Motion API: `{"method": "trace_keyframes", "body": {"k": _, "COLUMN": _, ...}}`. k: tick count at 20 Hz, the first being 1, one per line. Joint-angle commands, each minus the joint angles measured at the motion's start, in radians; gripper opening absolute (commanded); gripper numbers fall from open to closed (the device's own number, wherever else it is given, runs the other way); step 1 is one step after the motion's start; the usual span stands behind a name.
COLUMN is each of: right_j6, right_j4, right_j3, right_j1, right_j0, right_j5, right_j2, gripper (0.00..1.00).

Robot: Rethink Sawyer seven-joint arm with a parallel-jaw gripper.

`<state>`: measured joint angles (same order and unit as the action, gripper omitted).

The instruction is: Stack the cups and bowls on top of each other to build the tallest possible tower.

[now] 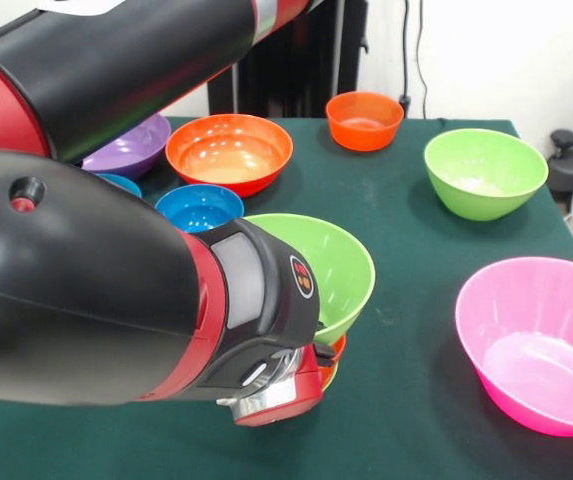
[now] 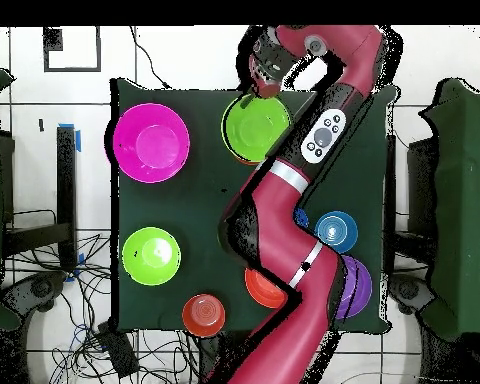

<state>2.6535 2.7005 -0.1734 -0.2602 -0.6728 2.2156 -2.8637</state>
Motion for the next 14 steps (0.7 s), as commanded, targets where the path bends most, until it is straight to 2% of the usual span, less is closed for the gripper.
{"method": "trace_keyframes", "body": {"k": 1, "right_j6": -0.135, "right_j4": 0.025, "right_j3": 0.140, "right_j1": 0.002, "right_j0": 0.031, "right_j5": 0.056, "right_j2": 0.140, "gripper": 0.00}}
{"method": "trace_keyframes", "body": {"k": 14, "right_j6": -0.157, "right_j4": 0.022, "right_j3": 0.138, "right_j1": -0.008, "right_j0": 0.031, "right_j5": 0.046, "right_j2": 0.147, "gripper": 0.00}}
